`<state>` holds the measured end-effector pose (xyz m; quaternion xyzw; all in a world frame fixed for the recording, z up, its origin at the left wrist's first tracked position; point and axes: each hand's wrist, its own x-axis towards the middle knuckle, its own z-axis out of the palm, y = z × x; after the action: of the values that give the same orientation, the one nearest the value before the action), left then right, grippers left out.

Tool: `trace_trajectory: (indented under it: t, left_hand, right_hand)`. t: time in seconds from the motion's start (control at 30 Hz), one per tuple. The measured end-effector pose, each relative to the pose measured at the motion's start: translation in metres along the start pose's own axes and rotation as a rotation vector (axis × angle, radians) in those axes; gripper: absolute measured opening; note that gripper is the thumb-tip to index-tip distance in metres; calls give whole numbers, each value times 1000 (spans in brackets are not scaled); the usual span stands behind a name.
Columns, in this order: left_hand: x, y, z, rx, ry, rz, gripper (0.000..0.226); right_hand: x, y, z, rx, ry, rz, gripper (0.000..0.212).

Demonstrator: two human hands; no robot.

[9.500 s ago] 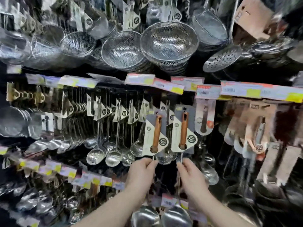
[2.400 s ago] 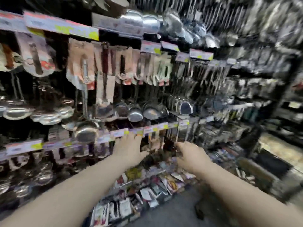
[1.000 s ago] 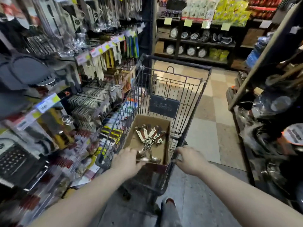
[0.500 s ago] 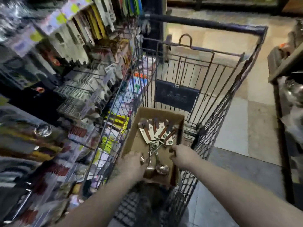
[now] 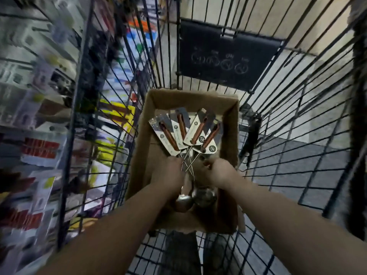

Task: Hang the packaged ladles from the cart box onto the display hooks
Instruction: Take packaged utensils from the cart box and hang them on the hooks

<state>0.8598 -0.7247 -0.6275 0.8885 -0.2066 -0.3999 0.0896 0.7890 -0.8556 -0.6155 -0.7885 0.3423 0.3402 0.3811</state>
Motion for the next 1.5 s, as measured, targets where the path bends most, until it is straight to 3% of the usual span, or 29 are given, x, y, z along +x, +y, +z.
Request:
trace_trajectory:
  t: [0.23,0.4,0.57,0.63,0.73,0.9,1.2,1.37,1.5]
  left_hand:
    - [53,-11,35,-51,-62,-42,29]
    - [71,-9,45,-77,10,-108,29]
    - [76,-11,48,-143,77,-141,21]
    - [71,-11,46,-219,107,-162,22]
    - [58,-9,38,-276,138,-132,23]
    - [21,-2,6,-421,261,-53,21]
    - [-56,12,-66,-578,426,23,19]
    - [-103,22,-92,-630,565,-28,20]
    - [-149,34,-102,-670,702,-98,21]
  right_hand:
    - [54,10,35,240,7,122,30]
    - [81,8,53,442,55,225,34]
    - [86,0,63,596,207,256,24]
    - [79,-2,64,580,255,254,35]
    - [60,-9,60,622,267,209,42]
    - [18,-23,32,523,238,50,25]
    - [-70,-56,-27,385,309,-196,23]
    - [-111,-77,-50,412,274,-317,16]
    - [-144,-88,-65,332,278,-462,23]
